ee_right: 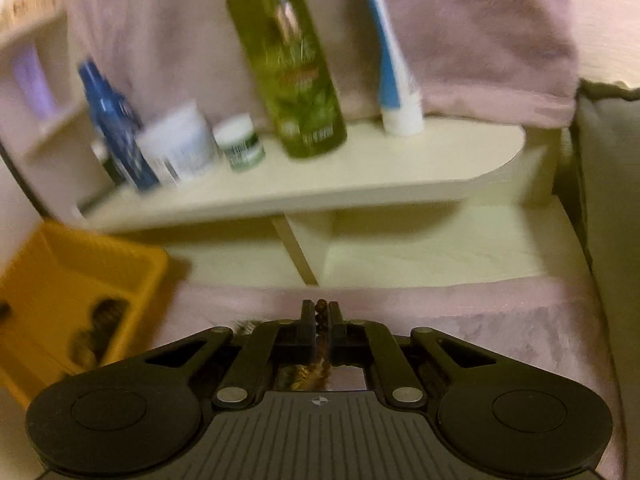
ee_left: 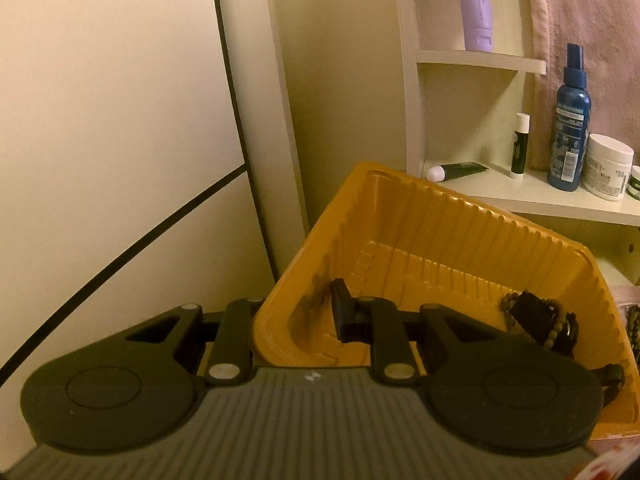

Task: Organize jewelry
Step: 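Carry the red beaded bracelet into the orange tray and open the right tool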

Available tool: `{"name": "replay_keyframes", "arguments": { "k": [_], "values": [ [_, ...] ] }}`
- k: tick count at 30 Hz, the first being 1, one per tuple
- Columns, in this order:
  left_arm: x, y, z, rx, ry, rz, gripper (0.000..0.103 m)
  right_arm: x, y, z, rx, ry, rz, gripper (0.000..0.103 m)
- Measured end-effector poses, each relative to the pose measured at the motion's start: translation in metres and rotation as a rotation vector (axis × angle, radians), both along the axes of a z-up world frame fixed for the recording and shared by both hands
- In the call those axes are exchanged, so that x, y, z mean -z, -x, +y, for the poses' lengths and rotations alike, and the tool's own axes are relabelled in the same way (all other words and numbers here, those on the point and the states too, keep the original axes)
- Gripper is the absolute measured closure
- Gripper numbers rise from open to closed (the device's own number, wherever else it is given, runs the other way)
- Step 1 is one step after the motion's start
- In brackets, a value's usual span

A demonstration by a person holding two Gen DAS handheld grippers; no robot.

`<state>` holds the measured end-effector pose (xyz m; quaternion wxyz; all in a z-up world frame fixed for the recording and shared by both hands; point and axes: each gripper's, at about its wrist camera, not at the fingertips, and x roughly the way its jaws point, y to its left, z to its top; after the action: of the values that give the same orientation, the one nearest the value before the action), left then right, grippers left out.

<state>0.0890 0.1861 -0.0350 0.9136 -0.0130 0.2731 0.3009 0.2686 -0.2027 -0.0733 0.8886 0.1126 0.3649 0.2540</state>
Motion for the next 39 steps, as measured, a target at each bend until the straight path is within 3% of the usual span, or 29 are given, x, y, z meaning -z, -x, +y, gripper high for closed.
{"name": "replay_keyframes", "arguments": {
  "k": [10, 21, 27, 39],
  "values": [
    [0.005, -0.003, -0.001, 0.001, 0.004, 0.021, 0.084, -0.042, 0.022, -0.006, -0.009, -0.132, -0.034, 0.098],
    [0.006, 0.003, -0.003, 0.016, -0.027, 0.002, 0.084, -0.088, 0.044, 0.043, -0.179, -0.248, -0.083, 0.098],
    [0.007, 0.003, -0.002, 0.023, -0.034, 0.007, 0.084, -0.092, 0.050, 0.086, -0.288, -0.275, -0.064, 0.098],
    [0.007, 0.000, 0.000, 0.024, -0.018, 0.007, 0.084, -0.069, 0.052, 0.159, -0.421, -0.258, 0.030, 0.098]
  ]
}}
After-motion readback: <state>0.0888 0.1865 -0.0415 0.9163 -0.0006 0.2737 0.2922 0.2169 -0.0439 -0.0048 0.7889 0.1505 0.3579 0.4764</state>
